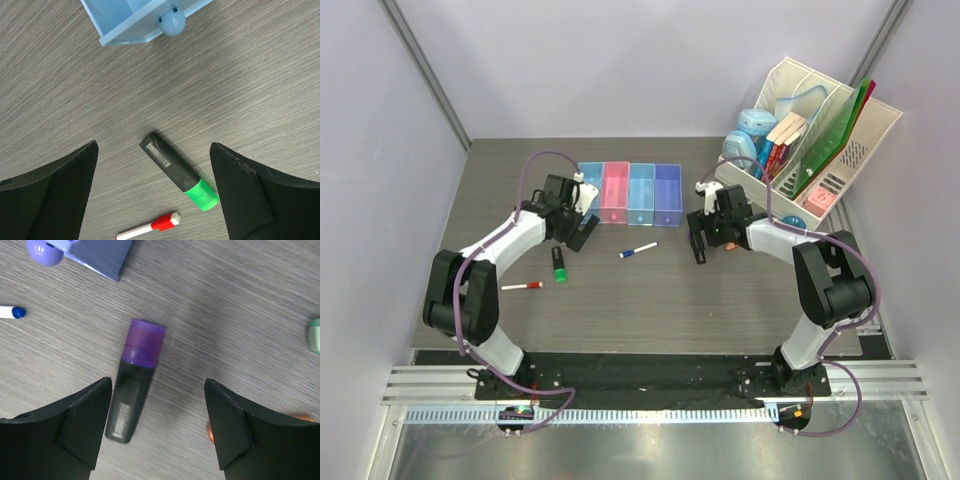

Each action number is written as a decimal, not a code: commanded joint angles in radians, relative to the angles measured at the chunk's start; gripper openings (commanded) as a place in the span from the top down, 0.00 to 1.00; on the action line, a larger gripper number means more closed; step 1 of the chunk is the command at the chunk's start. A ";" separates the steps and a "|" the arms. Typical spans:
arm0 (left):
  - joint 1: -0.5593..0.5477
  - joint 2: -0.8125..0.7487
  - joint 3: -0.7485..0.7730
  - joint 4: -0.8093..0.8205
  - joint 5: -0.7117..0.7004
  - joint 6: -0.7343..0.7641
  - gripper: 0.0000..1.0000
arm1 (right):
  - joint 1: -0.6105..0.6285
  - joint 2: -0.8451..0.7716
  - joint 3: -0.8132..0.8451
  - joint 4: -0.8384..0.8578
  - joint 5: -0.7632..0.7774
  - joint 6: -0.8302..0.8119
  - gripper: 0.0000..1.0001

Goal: Sort the stationery into containers
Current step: Pick up the pen from the center of the board, then place the pen in the storage box, then pick up the pen from the center of the board.

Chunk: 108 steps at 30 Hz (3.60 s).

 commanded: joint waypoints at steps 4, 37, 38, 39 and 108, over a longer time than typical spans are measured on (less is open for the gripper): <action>0.005 -0.007 -0.020 0.028 -0.021 0.005 0.08 | 0.066 0.061 0.062 0.046 0.078 0.019 0.24; 0.128 -0.134 -0.158 0.008 0.150 0.284 0.05 | 0.141 -0.014 0.385 -0.172 0.104 0.072 0.99; 0.131 -0.135 -0.167 0.017 0.153 0.304 0.04 | 0.141 0.009 0.401 -0.163 0.106 0.072 0.99; 0.131 -0.135 -0.168 0.019 0.157 0.323 0.04 | 0.140 0.029 0.437 -0.146 0.104 0.094 0.99; 0.145 0.197 0.034 -0.201 0.280 0.073 0.31 | 0.141 -0.011 0.593 -0.146 0.195 -0.031 0.25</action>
